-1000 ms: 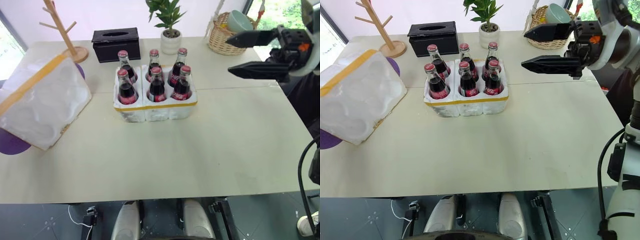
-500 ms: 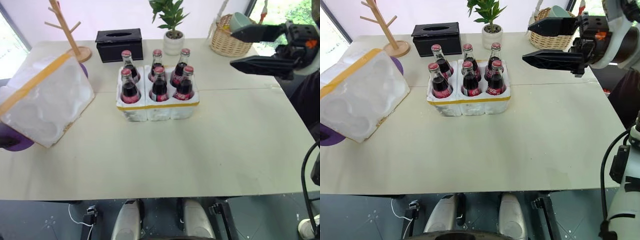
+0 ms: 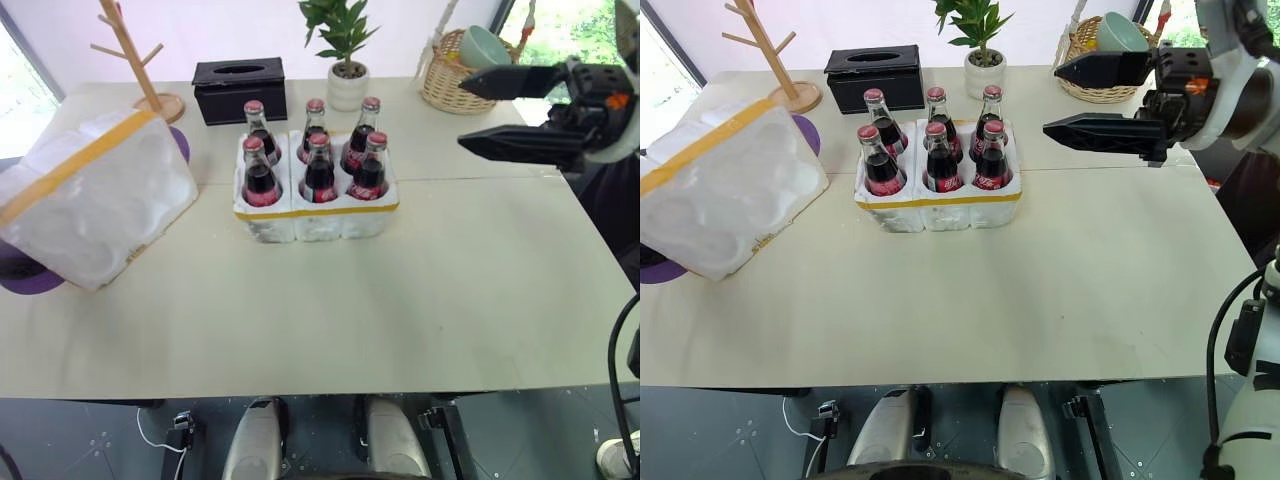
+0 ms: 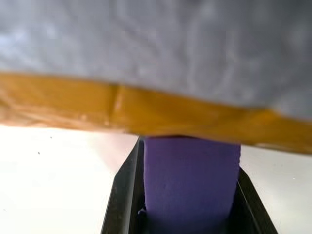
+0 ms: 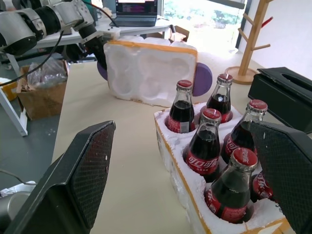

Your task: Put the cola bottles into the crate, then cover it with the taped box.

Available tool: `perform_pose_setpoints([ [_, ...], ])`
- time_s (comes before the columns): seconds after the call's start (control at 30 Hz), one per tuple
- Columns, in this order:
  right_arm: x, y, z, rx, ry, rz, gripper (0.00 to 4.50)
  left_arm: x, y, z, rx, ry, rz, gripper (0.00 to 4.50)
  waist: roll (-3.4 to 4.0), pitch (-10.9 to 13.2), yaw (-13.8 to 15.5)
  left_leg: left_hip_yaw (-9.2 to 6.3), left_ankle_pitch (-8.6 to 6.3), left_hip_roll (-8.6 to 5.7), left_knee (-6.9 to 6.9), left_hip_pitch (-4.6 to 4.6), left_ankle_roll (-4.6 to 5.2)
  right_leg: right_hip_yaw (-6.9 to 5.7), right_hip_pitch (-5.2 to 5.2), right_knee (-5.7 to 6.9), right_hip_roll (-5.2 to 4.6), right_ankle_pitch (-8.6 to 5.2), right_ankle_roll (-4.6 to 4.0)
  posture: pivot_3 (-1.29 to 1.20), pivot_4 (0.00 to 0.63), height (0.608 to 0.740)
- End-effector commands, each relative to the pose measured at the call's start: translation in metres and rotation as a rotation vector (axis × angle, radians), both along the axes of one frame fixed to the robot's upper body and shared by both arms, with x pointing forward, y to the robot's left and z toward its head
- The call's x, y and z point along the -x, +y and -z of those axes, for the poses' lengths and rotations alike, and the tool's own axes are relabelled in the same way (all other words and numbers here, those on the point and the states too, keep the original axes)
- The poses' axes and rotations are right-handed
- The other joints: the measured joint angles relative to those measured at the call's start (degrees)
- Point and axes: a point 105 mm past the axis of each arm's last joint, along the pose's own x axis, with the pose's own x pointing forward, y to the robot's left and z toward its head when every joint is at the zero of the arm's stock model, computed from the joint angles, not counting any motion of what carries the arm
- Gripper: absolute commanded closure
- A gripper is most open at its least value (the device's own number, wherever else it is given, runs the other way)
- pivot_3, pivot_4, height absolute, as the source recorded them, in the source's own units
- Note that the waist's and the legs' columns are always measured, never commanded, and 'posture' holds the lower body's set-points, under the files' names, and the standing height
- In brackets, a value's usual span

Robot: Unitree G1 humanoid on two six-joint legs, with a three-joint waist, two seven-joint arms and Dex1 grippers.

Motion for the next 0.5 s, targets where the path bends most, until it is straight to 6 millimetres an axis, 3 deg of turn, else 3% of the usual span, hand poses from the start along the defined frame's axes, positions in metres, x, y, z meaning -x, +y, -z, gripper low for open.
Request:
perform_pose_setpoints([
  [0.03,0.006,-0.006,-0.01,0.006,-0.082,0.031,0.0,-0.003,0.006,-0.021,-0.058,-0.089,-0.006,4.08,-0.01,0.0,-0.02,0.0,0.0,0.0,0.01,0.0,0.0,0.0,0.0,0.0,0.0,0.0,0.0,0.0,0.15,0.736],
  [0.13,0.003,-0.009,-0.008,0.001,-0.074,0.053,0.0,-0.018,0.001,-0.048,-0.111,-0.275,0.031,4.08,-0.04,0.01,0.01,-0.01,0.0,0.0,0.02,0.0,0.0,0.0,0.0,0.0,0.0,0.0,0.0,0.0,0.15,0.736],
  [0.27,0.0,-0.014,-0.006,-0.014,-0.055,0.091,0.0,-0.046,-0.021,-0.107,-0.255,-0.69,0.115,4.08,-0.12,0.01,0.27,-0.04,0.0,-0.01,0.07,-0.03,0.0,-0.01,0.01,0.01,-0.04,0.0,0.0,0.0,0.15,0.736],
  [0.37,-0.003,-0.016,-0.002,-0.022,-0.043,0.118,0.0,-0.063,-0.057,-0.139,-0.414,-0.949,0.229,4.08,-0.14,0.0,0.35,-0.05,0.0,-0.01,0.09,-0.02,0.0,-0.02,0.06,0.01,-0.05,0.0,0.01,0.0,0.15,0.736],
  [0.5,-0.007,-0.021,0.002,-0.038,-0.025,0.158,0.0,-0.078,-0.099,-0.155,-0.514,-1.13,0.33,4.08,-0.14,-0.01,0.12,-0.05,0.0,-0.02,0.11,-0.01,-0.01,-0.01,0.09,0.01,-0.05,0.01,0.01,0.0,0.15,0.736],
])
